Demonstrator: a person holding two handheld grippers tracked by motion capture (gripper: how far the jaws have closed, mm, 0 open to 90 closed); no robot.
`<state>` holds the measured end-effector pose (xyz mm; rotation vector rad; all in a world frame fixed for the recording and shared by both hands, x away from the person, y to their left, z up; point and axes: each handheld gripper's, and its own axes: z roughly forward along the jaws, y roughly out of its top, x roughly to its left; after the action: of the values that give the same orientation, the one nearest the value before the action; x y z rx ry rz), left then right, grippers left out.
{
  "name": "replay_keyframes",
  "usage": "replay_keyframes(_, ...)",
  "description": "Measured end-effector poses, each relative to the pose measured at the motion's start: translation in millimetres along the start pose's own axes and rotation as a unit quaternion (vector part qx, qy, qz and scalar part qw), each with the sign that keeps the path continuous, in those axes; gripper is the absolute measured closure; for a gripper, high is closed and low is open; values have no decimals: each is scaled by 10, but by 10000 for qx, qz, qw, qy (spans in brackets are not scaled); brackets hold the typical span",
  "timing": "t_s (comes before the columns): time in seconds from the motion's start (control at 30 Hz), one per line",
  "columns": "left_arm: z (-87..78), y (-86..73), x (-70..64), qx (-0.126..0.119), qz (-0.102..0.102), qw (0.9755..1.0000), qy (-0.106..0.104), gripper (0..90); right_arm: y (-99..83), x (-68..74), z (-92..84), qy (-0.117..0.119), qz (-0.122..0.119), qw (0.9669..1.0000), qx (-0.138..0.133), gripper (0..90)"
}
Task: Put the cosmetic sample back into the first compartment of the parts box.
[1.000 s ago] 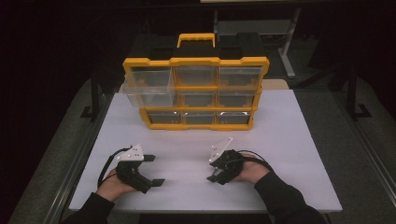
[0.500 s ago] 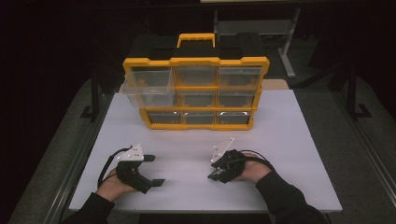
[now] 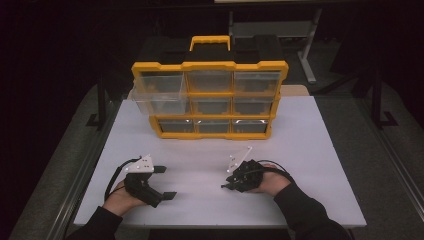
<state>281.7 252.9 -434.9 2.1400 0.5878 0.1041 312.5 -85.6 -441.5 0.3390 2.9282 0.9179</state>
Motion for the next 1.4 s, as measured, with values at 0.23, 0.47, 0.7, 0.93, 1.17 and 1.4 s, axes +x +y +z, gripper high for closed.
replay_keyframes(0.23,-5,0,-4,-9,19,10000,19,0,-10,-9,-2,30,62,10000,-24,787)
replay_keyframes(0.47,1,-6,-7,0,143,9998,121,0,-15,-16,-3,47,126,9999,-34,790)
replay_keyframes(0.7,19,-15,-2,93,296,9993,208,0,-13,-18,-8,63,147,9999,-42,790)
replay_keyframes(0.93,35,-19,3,157,340,9990,235,0,19,-19,-55,43,337,9993,-156,790)
replay_keyframes(1.17,42,-26,14,203,289,9991,246,0,74,-38,-153,-110,560,9982,-202,790)
replay_keyframes(1.4,46,-24,14,217,289,9989,290,0,145,-68,-267,-279,760,9963,-279,791)
